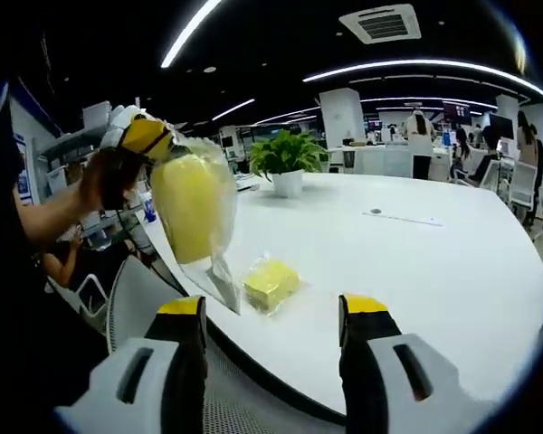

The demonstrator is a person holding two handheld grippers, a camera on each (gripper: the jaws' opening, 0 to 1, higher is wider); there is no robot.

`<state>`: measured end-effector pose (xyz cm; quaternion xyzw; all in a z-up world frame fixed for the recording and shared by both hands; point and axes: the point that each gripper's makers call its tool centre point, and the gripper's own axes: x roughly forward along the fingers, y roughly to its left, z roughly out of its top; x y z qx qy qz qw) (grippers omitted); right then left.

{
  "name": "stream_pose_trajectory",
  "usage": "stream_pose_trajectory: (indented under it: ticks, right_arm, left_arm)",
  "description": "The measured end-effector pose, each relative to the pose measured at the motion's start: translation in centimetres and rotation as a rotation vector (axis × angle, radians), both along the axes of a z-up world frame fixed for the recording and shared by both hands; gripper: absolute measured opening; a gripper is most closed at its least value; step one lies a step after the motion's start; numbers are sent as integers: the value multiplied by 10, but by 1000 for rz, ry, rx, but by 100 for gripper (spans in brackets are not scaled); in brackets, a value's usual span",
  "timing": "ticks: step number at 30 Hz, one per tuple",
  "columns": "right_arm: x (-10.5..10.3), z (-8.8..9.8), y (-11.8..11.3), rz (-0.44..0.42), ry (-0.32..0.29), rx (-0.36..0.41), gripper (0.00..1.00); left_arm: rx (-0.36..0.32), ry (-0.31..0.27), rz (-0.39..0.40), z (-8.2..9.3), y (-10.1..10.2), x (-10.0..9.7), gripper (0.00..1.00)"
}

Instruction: Compare the silicone blocks by pressing each to a similar depth, holding the contact briefly, and releasing to observe deformation and rebound differences across the visible hardness samples.

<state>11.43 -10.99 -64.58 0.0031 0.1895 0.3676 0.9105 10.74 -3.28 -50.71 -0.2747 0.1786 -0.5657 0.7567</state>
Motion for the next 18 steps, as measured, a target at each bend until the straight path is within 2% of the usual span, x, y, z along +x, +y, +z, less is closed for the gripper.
stream_pose_trajectory:
  ticks: [7, 10, 13, 18]
  right_arm:
    - [1, -26, -22, -44, 16, -80, 60]
    - [3, -33, -31, -71, 21, -74, 62]
    - [7, -38, -40, -131, 43, -19, 67]
    - [8, -52, -43, -145, 31, -55, 79]
  left_arm:
    - [24, 19, -14, -10, -3, -4, 0]
    - [27, 23, -12, -12, -4, -4, 0]
    - [19, 36, -4, -13, -4, -3, 0]
    - [19, 48, 3, -15, -5, -2, 0]
